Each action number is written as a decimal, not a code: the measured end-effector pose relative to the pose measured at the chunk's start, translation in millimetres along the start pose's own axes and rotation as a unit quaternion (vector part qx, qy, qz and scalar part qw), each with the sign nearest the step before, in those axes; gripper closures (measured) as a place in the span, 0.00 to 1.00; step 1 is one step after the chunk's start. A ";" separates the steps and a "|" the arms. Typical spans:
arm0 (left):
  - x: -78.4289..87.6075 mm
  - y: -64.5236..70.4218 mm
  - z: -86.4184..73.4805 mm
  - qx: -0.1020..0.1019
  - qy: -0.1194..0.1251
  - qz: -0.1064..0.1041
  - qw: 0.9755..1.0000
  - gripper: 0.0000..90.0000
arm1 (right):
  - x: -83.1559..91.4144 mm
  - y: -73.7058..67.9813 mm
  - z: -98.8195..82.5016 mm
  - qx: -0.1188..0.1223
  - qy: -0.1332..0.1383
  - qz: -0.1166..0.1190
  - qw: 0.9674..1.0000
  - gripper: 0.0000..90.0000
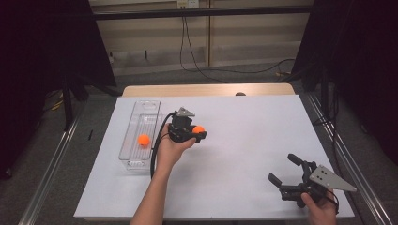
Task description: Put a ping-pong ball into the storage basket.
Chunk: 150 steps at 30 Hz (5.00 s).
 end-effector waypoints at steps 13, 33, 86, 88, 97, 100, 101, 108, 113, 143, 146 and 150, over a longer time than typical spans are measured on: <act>7.2 -4.2 0.9 0.002 0.002 0.006 1.000 0.57 | 0.2 -0.2 0.5 -0.002 0.001 -0.001 1.000 0.01; 16.6 -11.8 1.3 0.007 0.008 0.016 1.000 0.57 | -0.2 -0.8 0.1 0.000 0.000 0.001 1.000 0.01; 42.5 -35.6 1.4 0.010 0.017 0.053 0.998 0.57 | -0.3 -1.7 1.0 -0.003 0.002 0.001 1.000 0.01; 43.3 -37.2 0.7 0.008 0.014 0.054 0.998 0.57 | -0.5 -1.7 0.9 -0.003 0.002 0.001 1.000 0.01; 45.6 -40.3 0.5 0.010 0.017 0.063 0.998 0.57 | -0.3 -1.6 0.8 -0.002 0.002 0.003 1.000 0.01; 45.5 -40.6 0.3 0.011 0.016 0.064 0.998 0.57 | -0.8 -1.5 1.0 -0.002 0.002 0.003 1.000 0.01; 45.5 -40.7 -0.1 0.012 0.015 0.064 0.998 0.57 | -0.8 -1.5 1.0 -0.002 0.002 0.003 1.000 0.01; 48.1 -42.2 -0.3 0.007 0.015 0.071 0.997 0.57 | -1.1 -1.7 0.3 -0.001 0.001 0.004 1.000 0.01; 49.4 -43.9 -0.1 0.011 0.016 0.074 0.997 0.57 | -1.3 -1.8 0.2 -0.001 0.001 0.004 1.000 0.01; 60.8 -52.7 1.5 0.016 0.028 0.088 0.996 0.57 | -1.2 -2.0 0.1 -0.001 0.000 0.004 1.000 0.01; 62.6 -54.2 1.4 0.016 0.028 0.090 0.995 0.57 | -1.2 -2.0 0.1 -0.001 0.000 0.004 1.000 0.01; 64.9 -55.7 1.4 0.014 0.026 0.091 0.995 0.57 | -1.1 -2.1 0.1 -0.001 0.000 0.004 1.000 0.01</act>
Point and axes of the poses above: each handheld gripper's, and its own axes: x roughly backward along the jaws, z roughly out of its top, y roughly to its right, the point moved 5 cm from there along -x, roughly forward along the jaws, and after that the axes turned 13 degrees about y, right-handed, at the moved point
